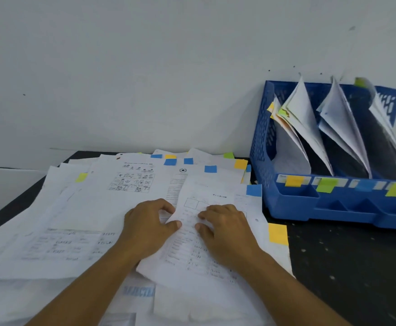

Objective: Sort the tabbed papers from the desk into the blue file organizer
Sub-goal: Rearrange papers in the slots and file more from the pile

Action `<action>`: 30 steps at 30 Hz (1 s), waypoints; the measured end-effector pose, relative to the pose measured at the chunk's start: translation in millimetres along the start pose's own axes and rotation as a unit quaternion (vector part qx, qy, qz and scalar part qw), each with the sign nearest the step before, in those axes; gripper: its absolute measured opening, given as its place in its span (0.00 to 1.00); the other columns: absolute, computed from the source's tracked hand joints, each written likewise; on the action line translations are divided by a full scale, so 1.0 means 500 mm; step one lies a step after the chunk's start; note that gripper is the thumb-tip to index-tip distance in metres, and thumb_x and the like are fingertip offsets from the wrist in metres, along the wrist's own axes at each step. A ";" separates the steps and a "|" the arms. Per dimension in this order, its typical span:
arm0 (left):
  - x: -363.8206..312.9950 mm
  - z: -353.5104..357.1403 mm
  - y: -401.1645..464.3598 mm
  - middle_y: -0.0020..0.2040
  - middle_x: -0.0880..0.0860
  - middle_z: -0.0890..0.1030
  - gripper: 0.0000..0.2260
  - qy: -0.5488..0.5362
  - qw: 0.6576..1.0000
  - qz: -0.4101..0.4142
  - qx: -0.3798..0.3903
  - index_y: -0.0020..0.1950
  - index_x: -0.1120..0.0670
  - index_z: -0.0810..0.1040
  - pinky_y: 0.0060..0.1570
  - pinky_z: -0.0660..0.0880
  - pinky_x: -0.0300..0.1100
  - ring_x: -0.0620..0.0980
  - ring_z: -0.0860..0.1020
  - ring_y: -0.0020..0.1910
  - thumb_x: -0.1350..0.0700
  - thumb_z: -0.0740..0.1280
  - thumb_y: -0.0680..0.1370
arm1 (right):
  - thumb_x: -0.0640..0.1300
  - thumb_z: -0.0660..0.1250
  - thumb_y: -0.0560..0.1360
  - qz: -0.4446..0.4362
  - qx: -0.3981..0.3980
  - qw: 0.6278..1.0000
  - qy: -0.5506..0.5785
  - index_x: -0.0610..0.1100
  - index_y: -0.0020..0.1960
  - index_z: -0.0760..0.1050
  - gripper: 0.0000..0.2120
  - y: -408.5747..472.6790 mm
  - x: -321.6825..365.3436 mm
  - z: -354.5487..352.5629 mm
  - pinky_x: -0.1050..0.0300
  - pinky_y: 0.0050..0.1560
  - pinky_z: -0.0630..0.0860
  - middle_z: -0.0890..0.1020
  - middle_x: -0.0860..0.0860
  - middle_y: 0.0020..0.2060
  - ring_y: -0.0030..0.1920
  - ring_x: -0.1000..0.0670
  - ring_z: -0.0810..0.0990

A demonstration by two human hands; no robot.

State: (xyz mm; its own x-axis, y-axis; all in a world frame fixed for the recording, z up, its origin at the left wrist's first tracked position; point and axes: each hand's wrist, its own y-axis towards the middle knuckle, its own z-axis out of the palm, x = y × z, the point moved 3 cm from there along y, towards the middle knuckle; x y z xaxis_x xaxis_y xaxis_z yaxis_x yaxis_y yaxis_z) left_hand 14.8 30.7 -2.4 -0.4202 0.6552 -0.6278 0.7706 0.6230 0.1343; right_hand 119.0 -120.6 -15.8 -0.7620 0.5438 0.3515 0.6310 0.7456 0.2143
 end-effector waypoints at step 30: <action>-0.139 -0.055 0.040 0.43 0.49 0.86 0.13 -0.361 0.932 0.020 -0.024 0.56 0.47 0.79 0.53 0.77 0.49 0.52 0.83 0.47 0.61 0.71 0.75 | 0.48 0.69 0.78 0.219 -0.263 0.847 0.407 0.46 0.41 0.84 0.10 -0.090 -0.135 -0.363 0.59 0.31 0.77 0.86 0.52 0.34 0.29 0.58 0.80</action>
State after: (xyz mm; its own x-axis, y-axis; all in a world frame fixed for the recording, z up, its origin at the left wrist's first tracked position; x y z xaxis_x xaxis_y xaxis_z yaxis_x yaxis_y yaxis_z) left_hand 46.2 9.2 64.7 0.0537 0.2300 -0.9717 0.7488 0.6345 0.1916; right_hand 168.7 -260.7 116.2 -0.2207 0.1197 0.9680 0.9678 0.1504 0.2021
